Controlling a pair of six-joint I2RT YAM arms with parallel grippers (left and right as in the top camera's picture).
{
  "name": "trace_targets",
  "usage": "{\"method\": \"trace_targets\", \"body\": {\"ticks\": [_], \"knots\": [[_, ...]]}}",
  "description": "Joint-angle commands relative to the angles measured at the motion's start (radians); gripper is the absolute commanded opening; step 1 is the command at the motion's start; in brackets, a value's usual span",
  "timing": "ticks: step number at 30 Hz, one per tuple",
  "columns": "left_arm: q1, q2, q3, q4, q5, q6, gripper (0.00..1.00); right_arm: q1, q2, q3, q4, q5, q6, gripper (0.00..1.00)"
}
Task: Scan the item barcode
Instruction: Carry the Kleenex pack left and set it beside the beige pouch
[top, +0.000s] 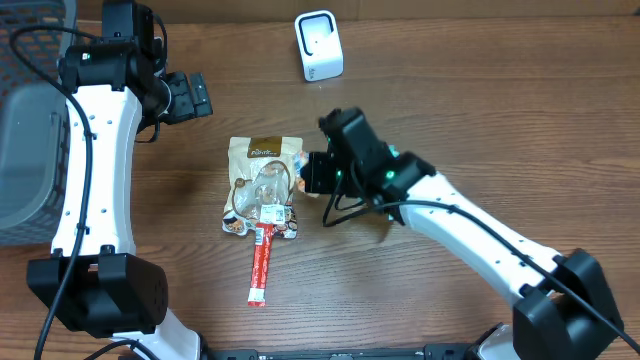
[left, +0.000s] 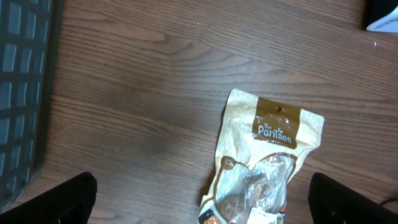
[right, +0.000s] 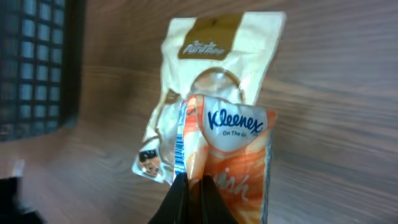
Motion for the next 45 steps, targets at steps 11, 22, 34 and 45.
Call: {"method": "trace_targets", "body": {"ticks": [11, 22, 34, 45], "knots": [[-0.004, 0.0, 0.016, 0.0, 0.001, 0.009, 1.0, 0.002, 0.092, -0.244, 0.408, -0.089, 0.089, 0.04], [-0.004, 0.0, 0.016, 0.0, 0.001, 0.009, 1.0, 0.002, 0.146, -0.246, 0.423, -0.061, 0.117, 0.04], [-0.004, 0.0, 0.016, 0.0, 0.001, 0.009, 1.0, 0.002, 0.146, -0.247, 0.389, -0.032, 0.109, 0.15], [-0.004, 0.0, 0.016, 0.0, 0.001, 0.009, 1.0, 0.002, 0.145, -0.247, 0.388, -0.024, 0.102, 0.3]]}}
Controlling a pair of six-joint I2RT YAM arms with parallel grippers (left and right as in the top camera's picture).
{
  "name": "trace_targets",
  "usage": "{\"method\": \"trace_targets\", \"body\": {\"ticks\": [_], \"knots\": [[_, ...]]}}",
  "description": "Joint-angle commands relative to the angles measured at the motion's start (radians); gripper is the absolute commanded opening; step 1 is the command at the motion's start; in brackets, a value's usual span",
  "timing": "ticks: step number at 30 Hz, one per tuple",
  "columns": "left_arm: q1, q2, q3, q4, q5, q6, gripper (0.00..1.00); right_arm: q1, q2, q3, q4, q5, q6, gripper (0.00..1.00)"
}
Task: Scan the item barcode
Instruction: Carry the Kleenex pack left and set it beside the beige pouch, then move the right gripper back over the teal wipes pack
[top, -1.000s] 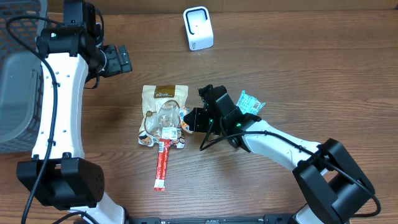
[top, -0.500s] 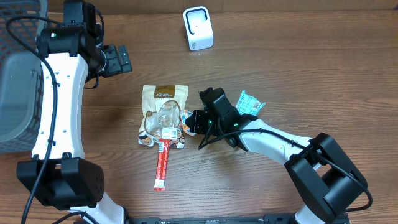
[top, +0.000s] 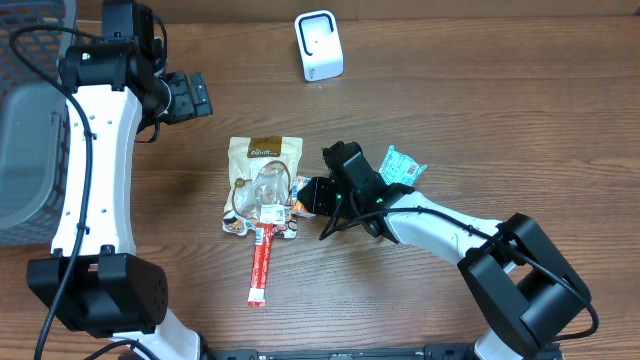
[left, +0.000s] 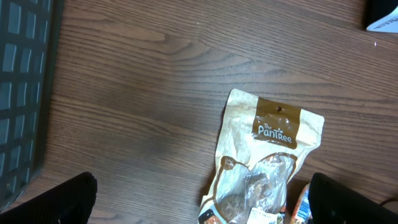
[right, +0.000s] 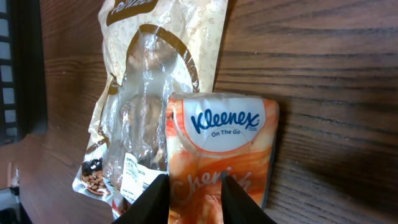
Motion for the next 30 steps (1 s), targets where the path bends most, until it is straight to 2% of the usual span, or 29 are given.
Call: {"method": "trace_targets", "body": {"ticks": [1, 24, 27, 30], "knots": [[-0.004, 0.0, 0.016, 0.001, 0.001, 0.009, 1.0, 0.002, -0.001, -0.011, 0.003, 0.014, -0.007, 0.31], [-0.004, 0.0, 0.016, 0.001, 0.001, 0.009, 1.0, 0.002, -0.039, -0.002, -0.031, 0.053, -0.06, 0.34], [-0.004, 0.0, 0.016, 0.0, 0.001, 0.009, 1.0, 0.002, -0.066, 0.027, -0.045, 0.052, -0.114, 0.34], [-0.004, 0.0, 0.016, 0.0, 0.001, 0.009, 1.0, 0.002, -0.102, 0.089, -0.132, 0.048, -0.173, 0.34]]}}
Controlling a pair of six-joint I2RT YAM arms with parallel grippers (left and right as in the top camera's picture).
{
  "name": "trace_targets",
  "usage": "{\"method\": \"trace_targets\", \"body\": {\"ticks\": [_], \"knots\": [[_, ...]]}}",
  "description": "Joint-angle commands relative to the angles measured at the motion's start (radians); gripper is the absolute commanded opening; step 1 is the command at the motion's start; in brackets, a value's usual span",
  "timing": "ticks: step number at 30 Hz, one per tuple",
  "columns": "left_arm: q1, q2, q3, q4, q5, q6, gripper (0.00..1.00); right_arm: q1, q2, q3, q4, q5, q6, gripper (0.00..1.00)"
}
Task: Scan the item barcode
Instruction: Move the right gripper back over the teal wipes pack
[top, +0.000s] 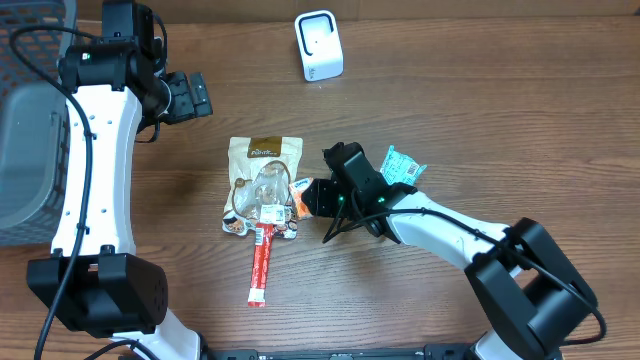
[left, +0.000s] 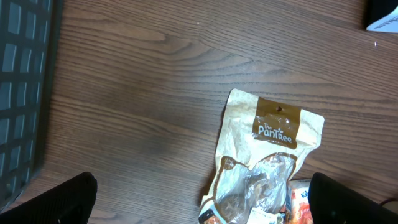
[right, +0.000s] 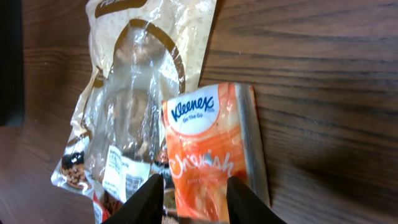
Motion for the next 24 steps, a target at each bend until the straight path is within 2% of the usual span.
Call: {"method": "trace_targets", "body": {"ticks": [1, 7, 13, 19, 24], "knots": [[-0.004, 0.0, 0.016, 0.0, 0.001, 0.009, 1.0, 0.002, -0.076, 0.095, -0.072, 0.009, -0.101, 0.34], [-0.004, 0.0, 0.016, 0.0, 0.001, 0.009, 1.0, -0.002, -0.129, 0.245, -0.317, 0.029, -0.19, 0.39], [-0.004, 0.0, 0.016, 0.001, 0.001, 0.009, 1.0, -0.038, -0.176, 0.335, -0.53, 0.089, -0.188, 0.39], [-0.004, 0.0, 0.016, 0.0, 0.001, 0.009, 1.0, -0.242, -0.256, 0.381, -0.802, 0.124, -0.101, 0.44], [-0.004, 0.0, 0.016, 0.001, 0.001, 0.009, 1.0, -0.375, -0.256, 0.364, -0.929, 0.051, -0.084, 0.45]]}}
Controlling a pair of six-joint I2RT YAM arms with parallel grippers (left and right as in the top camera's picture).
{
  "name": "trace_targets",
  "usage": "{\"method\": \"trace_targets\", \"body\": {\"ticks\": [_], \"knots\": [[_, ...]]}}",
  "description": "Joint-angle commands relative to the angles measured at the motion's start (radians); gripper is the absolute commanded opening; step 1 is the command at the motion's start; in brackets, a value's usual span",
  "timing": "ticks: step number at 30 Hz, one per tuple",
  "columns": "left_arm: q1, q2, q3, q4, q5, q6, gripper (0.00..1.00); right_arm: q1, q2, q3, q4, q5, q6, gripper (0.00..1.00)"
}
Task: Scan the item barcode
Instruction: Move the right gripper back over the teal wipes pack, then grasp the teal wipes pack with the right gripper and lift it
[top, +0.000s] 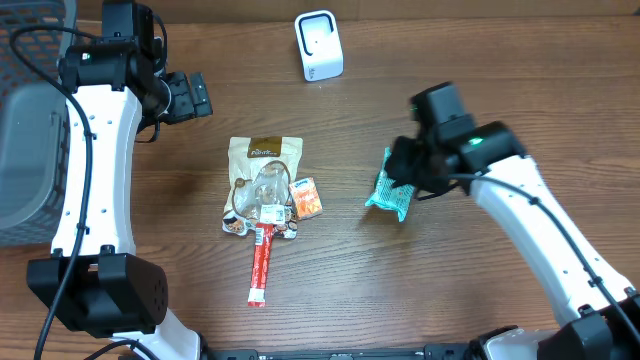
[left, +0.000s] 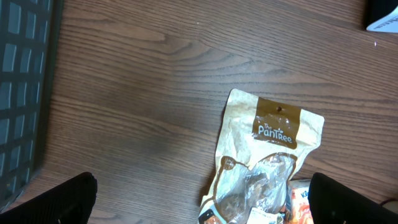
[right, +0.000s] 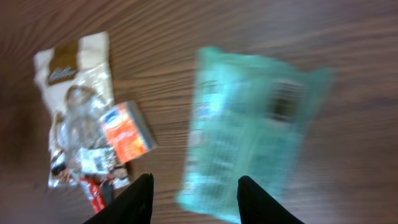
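A teal packet (top: 391, 196) lies on the wooden table right of centre. My right gripper (top: 399, 170) hovers open just above it; in the right wrist view the blurred teal packet (right: 250, 134) shows between and beyond the spread fingers of the right gripper (right: 196, 200). An orange Kleenex pack (top: 307, 197) lies beside the tan Pantree pouch (top: 262, 180). A red stick pack (top: 261, 263) lies below the pouch. The white scanner (top: 319, 45) stands at the back. My left gripper (top: 187, 96) is open, high at the back left, and holds nothing.
A dark mesh basket (top: 22, 120) takes up the left edge. In the left wrist view the Pantree pouch (left: 267, 149) lies below centre, with the basket (left: 18, 93) at the left and a corner of the scanner (left: 382, 15) at the top right.
My right gripper was open over the Kleenex pack by the pouch; now it is to the right, open over the teal packet. The Kleenex pack stays by the pouch. The left arm is unchanged.
My right gripper was shut on the Kleenex pack, above the pouch's right edge. Then it stood open with the pack down beside the pouch. Then it was a little farther from the pack, still open. Now it is over the teal packet.
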Motion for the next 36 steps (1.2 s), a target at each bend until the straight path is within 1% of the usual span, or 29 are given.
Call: {"method": "trace_targets", "body": {"ticks": [1, 7, 13, 19, 20, 22, 24, 25, 26, 30, 33, 34, 36], "knots": [[-0.004, 0.0, 0.016, 0.001, 0.001, 0.008, 1.0, -0.045, -0.017, -0.003, -0.035, -0.024, 0.017, 0.46], [-0.004, 0.0, 0.016, 0.0, 0.001, 0.008, 1.0, -0.053, -0.017, -0.087, -0.017, -0.021, 0.016, 0.43], [-0.004, 0.0, 0.016, 0.001, 0.001, 0.008, 1.0, -0.053, -0.017, -0.163, 0.038, -0.021, 0.016, 0.44], [-0.004, 0.0, 0.016, 0.0, 0.001, 0.008, 1.0, -0.053, -0.017, -0.227, 0.141, -0.021, 0.016, 0.43], [-0.004, 0.0, 0.016, 0.0, 0.001, 0.008, 1.0, -0.053, -0.017, -0.237, 0.158, -0.021, 0.016, 0.41], [-0.004, 0.0, 0.016, 0.0, 0.001, 0.008, 1.0, -0.053, -0.017, -0.254, 0.183, -0.021, 0.016, 0.32], [-0.004, 0.0, 0.016, 0.0, 0.001, 0.008, 1.0, -0.053, -0.017, -0.255, 0.187, -0.023, 0.016, 0.1], [-0.004, 0.0, 0.016, 0.0, 0.001, 0.008, 1.0, -0.053, -0.018, -0.253, 0.189, -0.033, 0.016, 0.04], [-0.004, 0.0, 0.016, 0.0, 0.001, 0.008, 1.0, -0.053, -0.019, -0.251, 0.189, -0.04, 0.016, 0.04], [-0.004, 0.0, 0.016, 0.0, 0.001, 0.008, 1.0, -0.053, -0.033, -0.19, 0.198, -0.169, 0.016, 0.04], [-0.004, 0.0, 0.016, 0.001, 0.001, 0.008, 1.0, -0.039, -0.057, -0.174, 0.259, -0.254, 0.016, 0.04], [-0.004, 0.0, 0.016, 0.001, 0.001, 0.008, 1.0, -0.007, -0.062, -0.174, 0.306, -0.267, 0.016, 0.04], [-0.004, 0.0, 0.016, 0.0, 0.001, 0.008, 1.0, 0.039, -0.056, -0.177, 0.339, -0.234, 0.016, 0.04]]}}
